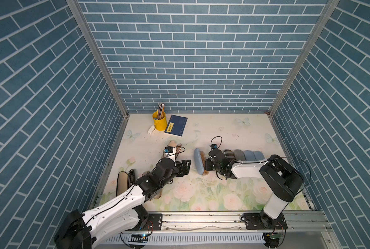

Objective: Close the glasses case
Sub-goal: Move the glasses case to the center of the board, then close the glasses case at the center of the board.

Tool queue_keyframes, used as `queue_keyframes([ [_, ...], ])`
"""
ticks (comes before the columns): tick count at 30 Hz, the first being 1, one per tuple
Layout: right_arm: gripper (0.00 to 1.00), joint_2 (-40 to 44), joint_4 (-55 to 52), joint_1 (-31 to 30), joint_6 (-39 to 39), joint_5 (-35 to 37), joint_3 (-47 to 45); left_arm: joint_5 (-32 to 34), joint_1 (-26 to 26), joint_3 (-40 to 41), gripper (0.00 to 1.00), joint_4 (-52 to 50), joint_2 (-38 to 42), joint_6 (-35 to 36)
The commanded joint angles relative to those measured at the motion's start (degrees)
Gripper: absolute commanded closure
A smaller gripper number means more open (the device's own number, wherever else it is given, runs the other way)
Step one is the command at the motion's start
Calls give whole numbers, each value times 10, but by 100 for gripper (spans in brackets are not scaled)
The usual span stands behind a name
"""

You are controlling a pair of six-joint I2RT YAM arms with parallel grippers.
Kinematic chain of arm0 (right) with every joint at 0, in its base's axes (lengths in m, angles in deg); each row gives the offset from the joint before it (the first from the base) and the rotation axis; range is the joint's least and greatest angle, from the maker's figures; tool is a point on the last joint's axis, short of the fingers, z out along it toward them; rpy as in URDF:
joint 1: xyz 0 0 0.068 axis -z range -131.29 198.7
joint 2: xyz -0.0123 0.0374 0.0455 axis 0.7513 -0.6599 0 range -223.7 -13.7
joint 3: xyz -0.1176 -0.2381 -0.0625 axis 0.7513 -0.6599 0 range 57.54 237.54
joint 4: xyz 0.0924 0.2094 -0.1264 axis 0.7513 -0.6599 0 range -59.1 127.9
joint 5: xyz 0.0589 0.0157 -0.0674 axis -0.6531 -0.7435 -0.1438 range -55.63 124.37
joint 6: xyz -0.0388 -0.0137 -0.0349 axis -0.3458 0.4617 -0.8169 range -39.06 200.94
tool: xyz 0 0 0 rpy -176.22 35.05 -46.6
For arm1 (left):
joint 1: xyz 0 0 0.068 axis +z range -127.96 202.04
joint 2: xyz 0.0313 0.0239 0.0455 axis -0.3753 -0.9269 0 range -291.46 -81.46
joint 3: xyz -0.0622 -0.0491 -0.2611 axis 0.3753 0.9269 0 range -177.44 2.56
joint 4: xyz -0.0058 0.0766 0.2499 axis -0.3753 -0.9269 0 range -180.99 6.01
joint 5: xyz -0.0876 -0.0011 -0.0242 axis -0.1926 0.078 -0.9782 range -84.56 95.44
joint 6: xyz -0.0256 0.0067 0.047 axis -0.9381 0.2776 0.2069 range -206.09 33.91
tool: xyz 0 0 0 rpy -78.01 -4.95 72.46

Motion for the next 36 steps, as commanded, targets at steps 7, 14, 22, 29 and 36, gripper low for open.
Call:
queue_keyframes([
  [7, 97, 30, -12, 8, -14, 18, 5, -11, -22, 8, 22, 63, -54, -11],
  [14, 96, 44, -22, 13, -12, 37, -6, -14, -34, -1, 25, 105, -115, -16],
  [22, 96, 57, -22, 14, -7, 49, -20, -25, -42, -31, 25, 147, -185, -16],
  [29, 95, 53, -25, 15, -7, 52, -24, -34, -44, -55, 25, 178, -242, -19],
  [36, 87, 58, -23, 16, -6, 53, -27, -39, -44, -81, 29, 178, -288, -18],
])
